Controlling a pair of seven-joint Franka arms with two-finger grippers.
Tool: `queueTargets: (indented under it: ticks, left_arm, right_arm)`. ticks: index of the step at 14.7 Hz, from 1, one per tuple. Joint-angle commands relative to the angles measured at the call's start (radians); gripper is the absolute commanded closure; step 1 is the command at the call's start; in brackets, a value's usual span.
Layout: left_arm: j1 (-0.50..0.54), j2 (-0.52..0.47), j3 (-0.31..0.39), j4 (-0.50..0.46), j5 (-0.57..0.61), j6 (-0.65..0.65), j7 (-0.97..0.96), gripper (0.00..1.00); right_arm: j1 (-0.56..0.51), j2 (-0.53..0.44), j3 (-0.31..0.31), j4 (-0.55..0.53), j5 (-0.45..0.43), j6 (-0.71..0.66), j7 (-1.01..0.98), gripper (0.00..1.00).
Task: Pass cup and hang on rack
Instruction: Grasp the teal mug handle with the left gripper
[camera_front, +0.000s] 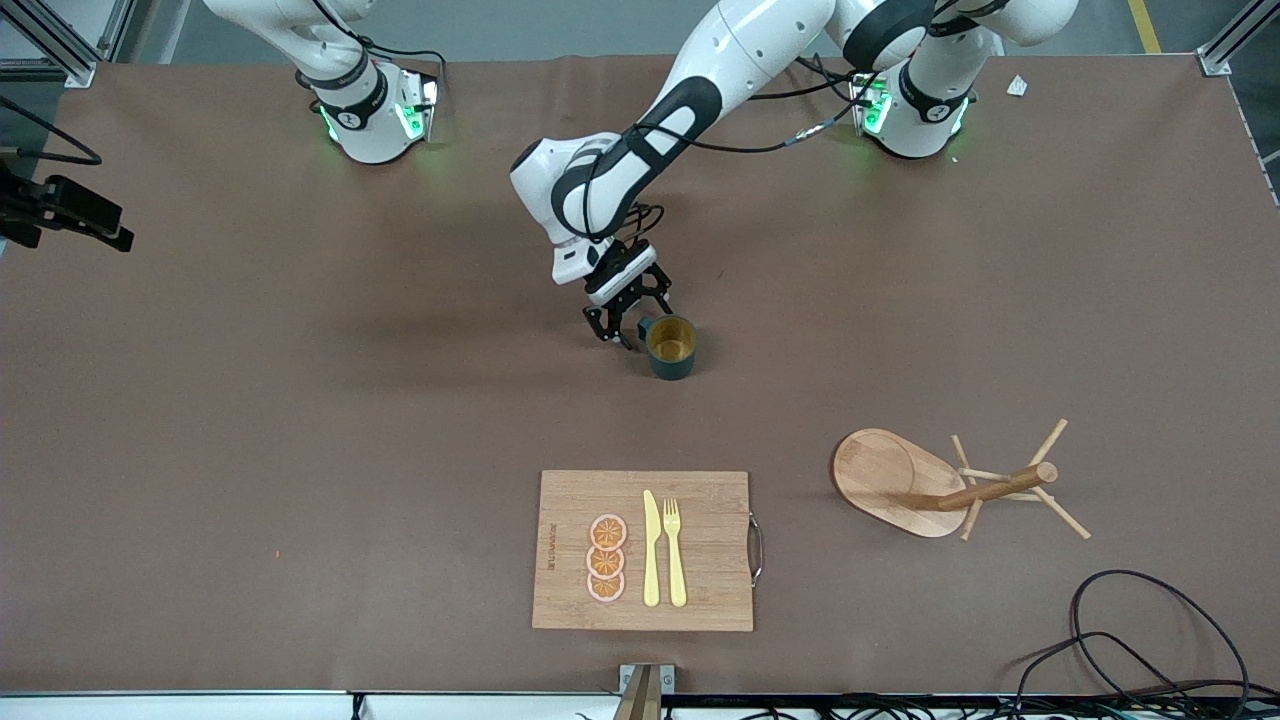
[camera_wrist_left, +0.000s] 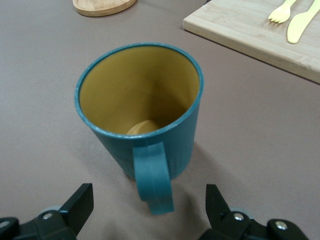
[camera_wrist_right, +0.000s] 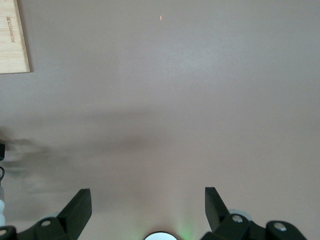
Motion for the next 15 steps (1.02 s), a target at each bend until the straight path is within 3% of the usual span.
queueTargets:
  ticks: [1,5,8,13,15]
  left_arm:
    - [-0.009,0.018,0.008,0.025,0.024,0.003,-0.011,0.06]
    - [-0.009,0.020,0.008,0.025,0.024,0.003,-0.011,0.25]
    - [-0.009,0.026,0.008,0.025,0.030,0.003,0.000,0.47]
    - [-0.009,0.031,0.007,0.025,0.044,0.005,0.024,0.96]
    - [-0.003,0.014,0.005,0.025,0.039,0.005,0.102,1.00]
  right_arm:
    - [0.010,-0.009,-0.007,-0.008,0.001,-0.051,0.004,0.00]
    - [0.003,-0.011,-0.007,-0.012,0.001,-0.050,-0.013,0.00]
    - [-0.009,-0.017,-0.010,-0.012,0.001,-0.054,-0.062,0.00]
    - [-0.036,-0.062,-0.008,-0.011,0.001,-0.077,-0.093,0.00]
    - [-0.036,-0.089,-0.008,-0.018,0.001,-0.080,-0.093,0.00]
